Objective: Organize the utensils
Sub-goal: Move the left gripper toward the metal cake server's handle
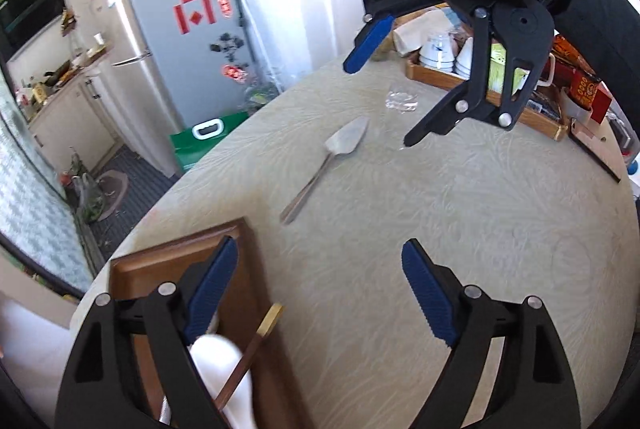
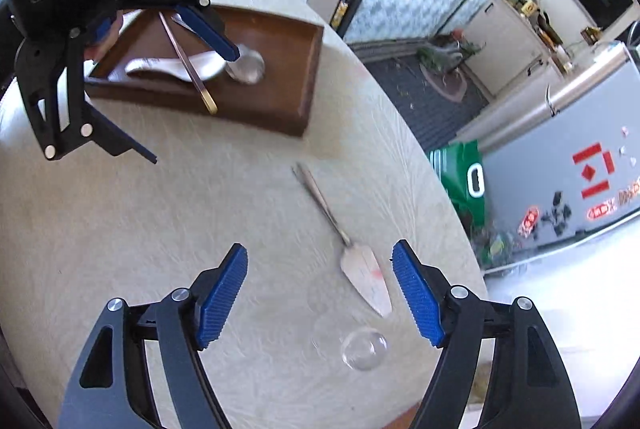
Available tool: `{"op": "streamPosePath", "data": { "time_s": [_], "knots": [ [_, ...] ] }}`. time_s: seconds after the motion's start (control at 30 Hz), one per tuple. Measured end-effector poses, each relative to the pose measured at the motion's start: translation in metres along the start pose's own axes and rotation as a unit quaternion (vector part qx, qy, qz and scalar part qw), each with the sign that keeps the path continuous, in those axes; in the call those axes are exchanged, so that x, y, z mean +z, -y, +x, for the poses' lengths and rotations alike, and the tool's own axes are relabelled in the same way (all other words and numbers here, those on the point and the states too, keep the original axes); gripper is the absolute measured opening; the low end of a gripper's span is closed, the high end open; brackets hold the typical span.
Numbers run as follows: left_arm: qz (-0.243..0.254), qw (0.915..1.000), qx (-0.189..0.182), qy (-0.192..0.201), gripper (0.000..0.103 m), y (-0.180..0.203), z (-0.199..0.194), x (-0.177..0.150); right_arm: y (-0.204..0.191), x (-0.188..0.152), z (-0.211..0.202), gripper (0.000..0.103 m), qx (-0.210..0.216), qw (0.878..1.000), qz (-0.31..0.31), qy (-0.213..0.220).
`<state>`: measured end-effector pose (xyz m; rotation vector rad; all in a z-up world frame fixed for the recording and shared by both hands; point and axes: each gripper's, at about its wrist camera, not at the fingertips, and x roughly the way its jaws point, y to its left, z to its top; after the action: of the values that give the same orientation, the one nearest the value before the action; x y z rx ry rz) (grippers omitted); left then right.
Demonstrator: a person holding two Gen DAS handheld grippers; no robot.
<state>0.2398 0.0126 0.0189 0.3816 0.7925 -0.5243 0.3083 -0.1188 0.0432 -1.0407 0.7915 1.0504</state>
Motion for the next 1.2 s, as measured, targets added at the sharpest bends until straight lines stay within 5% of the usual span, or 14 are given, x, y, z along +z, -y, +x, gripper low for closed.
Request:
{"op": "streamPosePath", "data": {
  "time_s": [0.47,0.73,1.0,1.13,1.2],
  "knots": [
    [-0.032,0.9976,-0.041,-0.047,0.086,-0.019,0.084,0.035,0.042,0.002,0.067,0.066,0.088,0.993,-0.028,-0.068],
    [-0.070,0.9940,-0.047,-0.069,0.054,-0.037,0.106,0.032,0.052,0.005,0.089,0.066,0.122,0.989,-0.020,-0.083],
    [-0.082,0.9927,-0.047,-0.075,0.054,-0.040,0.113,0.033,0.060,0.003,0.103,0.061,0.155,0.983,0.006,-0.094],
    [-0.079,0.9915,-0.050,-0.091,0.054,-0.038,0.118,0.032,0.066,0.000,0.102,0.042,0.154,0.984,0.018,-0.087],
    [-0.072,0.9920,-0.049,-0.092,0.054,-0.035,0.118,0.033,0.065,-0.001,0.101,0.040,0.155,0.984,0.017,-0.084]
  ]
}}
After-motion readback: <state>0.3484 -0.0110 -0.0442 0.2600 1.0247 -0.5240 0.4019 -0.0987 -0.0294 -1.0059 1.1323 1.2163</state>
